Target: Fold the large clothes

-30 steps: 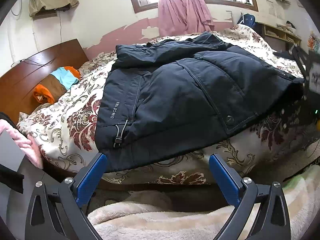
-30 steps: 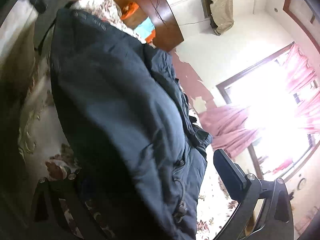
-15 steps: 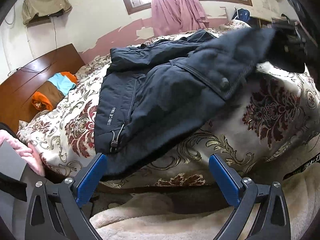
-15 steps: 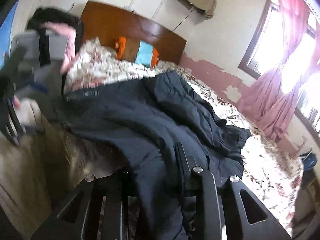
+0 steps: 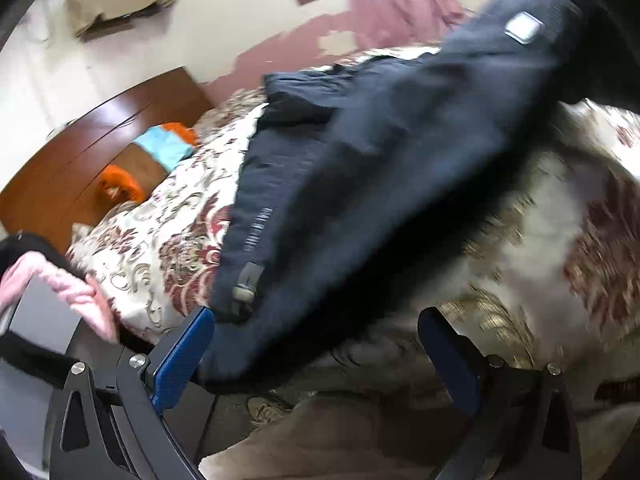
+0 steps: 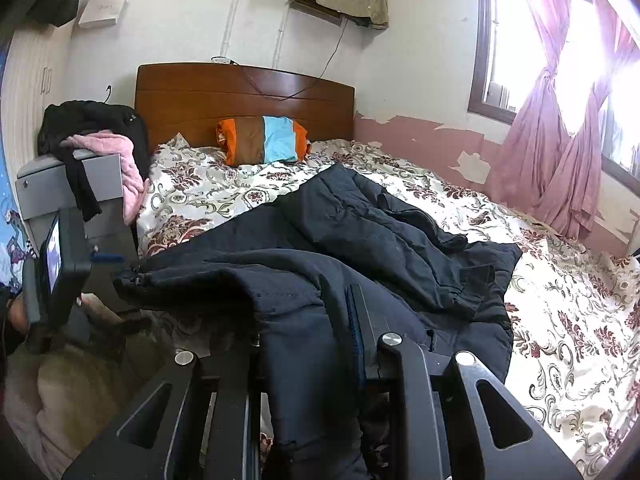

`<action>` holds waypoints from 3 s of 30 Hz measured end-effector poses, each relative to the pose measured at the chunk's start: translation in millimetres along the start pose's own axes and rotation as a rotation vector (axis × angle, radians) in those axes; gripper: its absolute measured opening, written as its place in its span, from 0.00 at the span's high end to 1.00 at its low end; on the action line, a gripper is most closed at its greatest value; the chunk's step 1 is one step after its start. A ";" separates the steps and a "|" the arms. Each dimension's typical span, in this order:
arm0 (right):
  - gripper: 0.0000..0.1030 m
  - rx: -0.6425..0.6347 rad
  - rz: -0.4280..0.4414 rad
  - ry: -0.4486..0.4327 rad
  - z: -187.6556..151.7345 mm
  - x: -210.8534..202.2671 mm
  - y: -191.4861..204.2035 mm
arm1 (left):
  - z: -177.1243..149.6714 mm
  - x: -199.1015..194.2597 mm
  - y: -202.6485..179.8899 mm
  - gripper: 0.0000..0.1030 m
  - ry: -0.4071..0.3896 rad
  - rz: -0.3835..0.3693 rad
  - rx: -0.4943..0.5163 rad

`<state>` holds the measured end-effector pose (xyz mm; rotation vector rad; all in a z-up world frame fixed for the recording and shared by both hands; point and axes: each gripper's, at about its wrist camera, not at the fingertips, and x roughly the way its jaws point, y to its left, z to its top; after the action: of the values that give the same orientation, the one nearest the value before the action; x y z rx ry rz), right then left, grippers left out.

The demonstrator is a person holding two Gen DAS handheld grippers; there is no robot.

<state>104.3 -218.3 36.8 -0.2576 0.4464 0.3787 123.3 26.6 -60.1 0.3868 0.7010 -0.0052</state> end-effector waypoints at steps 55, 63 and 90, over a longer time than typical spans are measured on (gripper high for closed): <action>0.92 0.042 -0.331 -0.445 7.2 -86.2 -18.9 | 66.2 -162.9 49.6 0.92 -0.616 0.016 -0.390; 0.92 0.083 -0.361 -0.475 25.8 -36.5 -42.5 | 104.8 -119.1 53.3 0.92 -0.581 0.026 -0.369; 0.90 0.139 -0.316 -0.202 71.8 183.2 -142.7 | 232.7 86.9 59.6 0.92 -0.321 -0.012 -0.333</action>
<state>342.1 -268.8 37.1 -0.1491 0.2265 0.0621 343.9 11.7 67.7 0.0583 0.3764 0.0366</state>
